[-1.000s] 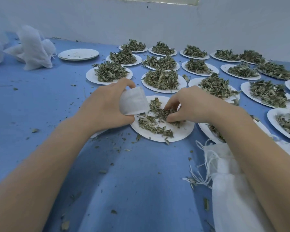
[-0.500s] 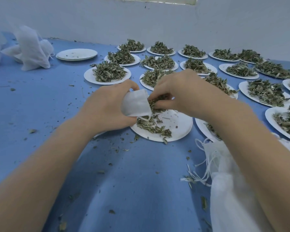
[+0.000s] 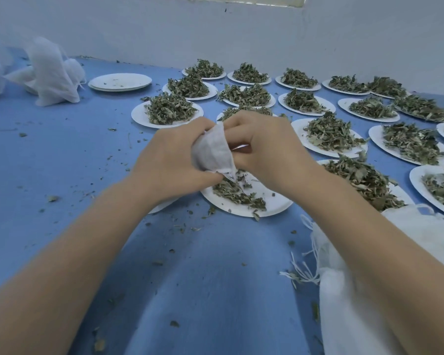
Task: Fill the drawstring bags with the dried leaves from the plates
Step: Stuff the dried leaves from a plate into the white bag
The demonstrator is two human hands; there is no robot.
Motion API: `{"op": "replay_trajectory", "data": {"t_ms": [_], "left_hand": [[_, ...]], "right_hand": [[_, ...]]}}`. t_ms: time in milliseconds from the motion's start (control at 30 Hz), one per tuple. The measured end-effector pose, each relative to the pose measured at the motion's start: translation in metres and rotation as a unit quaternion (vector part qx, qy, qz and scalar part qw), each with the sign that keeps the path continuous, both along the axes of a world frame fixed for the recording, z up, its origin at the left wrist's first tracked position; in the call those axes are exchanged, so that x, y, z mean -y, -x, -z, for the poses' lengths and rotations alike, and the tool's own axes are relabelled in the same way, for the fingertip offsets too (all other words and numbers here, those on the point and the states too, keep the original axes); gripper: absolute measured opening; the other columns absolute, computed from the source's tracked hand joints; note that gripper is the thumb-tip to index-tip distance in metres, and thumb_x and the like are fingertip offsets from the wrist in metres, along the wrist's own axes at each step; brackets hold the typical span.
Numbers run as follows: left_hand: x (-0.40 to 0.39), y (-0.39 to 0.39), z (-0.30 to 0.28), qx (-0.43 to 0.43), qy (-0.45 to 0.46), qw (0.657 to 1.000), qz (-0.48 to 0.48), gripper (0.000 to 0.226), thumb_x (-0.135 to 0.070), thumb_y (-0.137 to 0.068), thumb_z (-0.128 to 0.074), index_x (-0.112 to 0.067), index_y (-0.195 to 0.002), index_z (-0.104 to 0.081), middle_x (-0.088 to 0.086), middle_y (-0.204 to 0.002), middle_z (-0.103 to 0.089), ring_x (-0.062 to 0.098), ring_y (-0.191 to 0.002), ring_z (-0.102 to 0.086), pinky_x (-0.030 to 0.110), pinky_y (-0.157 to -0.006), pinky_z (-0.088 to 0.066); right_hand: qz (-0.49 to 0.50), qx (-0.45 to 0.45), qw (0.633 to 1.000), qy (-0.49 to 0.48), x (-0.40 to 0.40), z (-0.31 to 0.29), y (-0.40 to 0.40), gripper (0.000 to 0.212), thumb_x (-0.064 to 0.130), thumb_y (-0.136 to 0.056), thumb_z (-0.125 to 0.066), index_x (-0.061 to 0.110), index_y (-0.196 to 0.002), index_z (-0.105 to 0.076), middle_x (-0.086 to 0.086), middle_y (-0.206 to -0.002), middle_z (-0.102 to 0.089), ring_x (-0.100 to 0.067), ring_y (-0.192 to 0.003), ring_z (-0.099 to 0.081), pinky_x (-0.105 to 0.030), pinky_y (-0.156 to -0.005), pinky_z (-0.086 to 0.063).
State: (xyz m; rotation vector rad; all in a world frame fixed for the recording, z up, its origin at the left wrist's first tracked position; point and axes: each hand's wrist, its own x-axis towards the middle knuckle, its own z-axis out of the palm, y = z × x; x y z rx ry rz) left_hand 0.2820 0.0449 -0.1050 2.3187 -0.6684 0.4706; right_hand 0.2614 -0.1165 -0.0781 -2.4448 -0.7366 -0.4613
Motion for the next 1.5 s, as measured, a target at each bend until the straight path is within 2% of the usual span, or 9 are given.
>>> {"op": "replay_trajectory", "data": {"t_ms": [133, 333, 500, 600, 767, 1033, 1200, 1367, 1500], "left_hand": [[0.004, 0.005, 0.0, -0.008, 0.009, 1.0, 0.01, 0.044, -0.053, -0.049, -0.051, -0.042, -0.091, -0.048, -0.019, -0.067, -0.055, -0.006, -0.068, -0.052, 0.011, -0.054, -0.036], [0.011, 0.011, 0.0, -0.008, -0.003, 1.0, 0.021, 0.052, -0.043, -0.052, -0.063, -0.029, -0.101, -0.063, -0.009, -0.078, -0.064, 0.013, -0.075, -0.058, 0.034, -0.066, -0.049], [0.009, 0.006, 0.0, 0.031, -0.008, 0.999, 0.021, 0.058, -0.039, -0.056, -0.067, -0.026, -0.111, -0.057, -0.009, -0.083, -0.064, 0.009, -0.074, -0.055, 0.033, -0.064, -0.045], [0.005, 0.002, 0.001, 0.036, -0.003, 0.999, -0.002, 0.057, -0.036, -0.055, -0.064, -0.026, -0.111, -0.055, -0.009, -0.082, -0.063, 0.007, -0.075, -0.052, 0.024, -0.06, -0.042], [0.009, 0.004, 0.002, 0.022, -0.002, 1.0, 0.011, 0.056, -0.036, -0.055, -0.064, -0.024, -0.11, -0.058, -0.006, -0.08, -0.063, 0.017, -0.074, -0.059, 0.033, -0.063, -0.05], [-0.003, -0.002, -0.006, 0.017, -0.041, 0.999, -0.006, 0.066, -0.027, -0.058, -0.078, -0.027, -0.118, -0.05, -0.008, -0.094, -0.059, 0.017, -0.081, -0.054, 0.035, -0.068, -0.049], [-0.02, -0.008, -0.005, -0.012, -0.076, 0.996, -0.043, 0.056, -0.019, -0.062, -0.073, -0.028, -0.113, -0.054, -0.012, -0.09, -0.056, 0.018, -0.083, -0.051, 0.038, -0.071, -0.049], [-0.033, -0.015, -0.004, -0.041, -0.085, 0.993, -0.076, 0.055, -0.019, -0.063, -0.073, -0.029, -0.114, -0.054, -0.008, -0.088, -0.055, 0.02, -0.082, -0.05, 0.033, -0.07, -0.045], [-0.034, -0.016, -0.001, -0.051, -0.085, 0.993, -0.07, 0.054, -0.02, -0.062, -0.072, -0.03, -0.111, -0.053, -0.005, -0.087, -0.057, 0.023, -0.082, -0.052, 0.036, -0.071, -0.049]], "right_hand": [[-0.013, -0.082, 0.996, -0.035, -0.002, 0.001, 0.002, 0.012, 0.004, -0.083, -0.064, 0.013, -0.078, -0.072, -0.007, -0.07, -0.064, -0.011, -0.064, -0.05, -0.027, -0.066, -0.042], [-0.095, -0.232, 0.965, 0.072, 0.007, -0.011, 0.008, 0.027, 0.01, -0.094, -0.049, 0.018, -0.068, -0.048, 0.006, -0.059, -0.039, -0.007, -0.053, -0.032, -0.017, -0.051, -0.029], [-0.082, -0.197, 0.976, -0.039, 0.011, -0.013, 0.005, 0.012, 0.013, -0.086, -0.065, 0.012, -0.096, -0.072, -0.011, -0.088, -0.071, -0.027, -0.084, -0.065, -0.043, -0.079, -0.052], [-0.049, -0.113, 0.984, -0.132, 0.011, -0.01, 0.003, 0.024, 0.002, -0.077, -0.072, 0.018, -0.095, -0.075, 0.004, -0.088, -0.074, -0.005, -0.081, -0.068, -0.024, -0.079, -0.055], [-0.044, 0.003, 0.999, -0.021, 0.0, 0.0, 0.003, 0.019, 0.005, -0.073, -0.061, 0.023, -0.075, -0.069, 0.01, -0.059, -0.052, -0.005, -0.067, -0.048, -0.011, -0.059, -0.038], [-0.059, -0.185, 0.975, -0.111, 0.013, -0.018, 0.003, 0.034, -0.002, -0.08, -0.068, 0.019, -0.107, -0.07, 0.002, -0.1, -0.073, -0.003, -0.093, -0.067, -0.025, -0.084, -0.054], [0.005, -0.152, 0.973, -0.175, 0.023, -0.021, -0.001, 0.023, 0.002, -0.086, -0.062, 0.022, -0.09, -0.074, 0.009, -0.09, -0.073, -0.003, -0.085, -0.068, -0.02, -0.08, -0.054], [0.134, -0.16, 0.959, 0.19, 0.022, -0.015, -0.032, 0.044, 0.0, -0.093, -0.04, 0.025, -0.123, -0.059, -0.001, -0.128, -0.058, -0.013, -0.083, -0.057, -0.025, -0.068, -0.05], [0.115, -0.175, 0.936, 0.284, 0.01, 0.002, -0.045, 0.051, -0.004, -0.091, -0.038, 0.024, -0.131, -0.051, -0.01, -0.137, -0.041, -0.026, -0.116, -0.047, -0.037, -0.092, -0.044]]}}
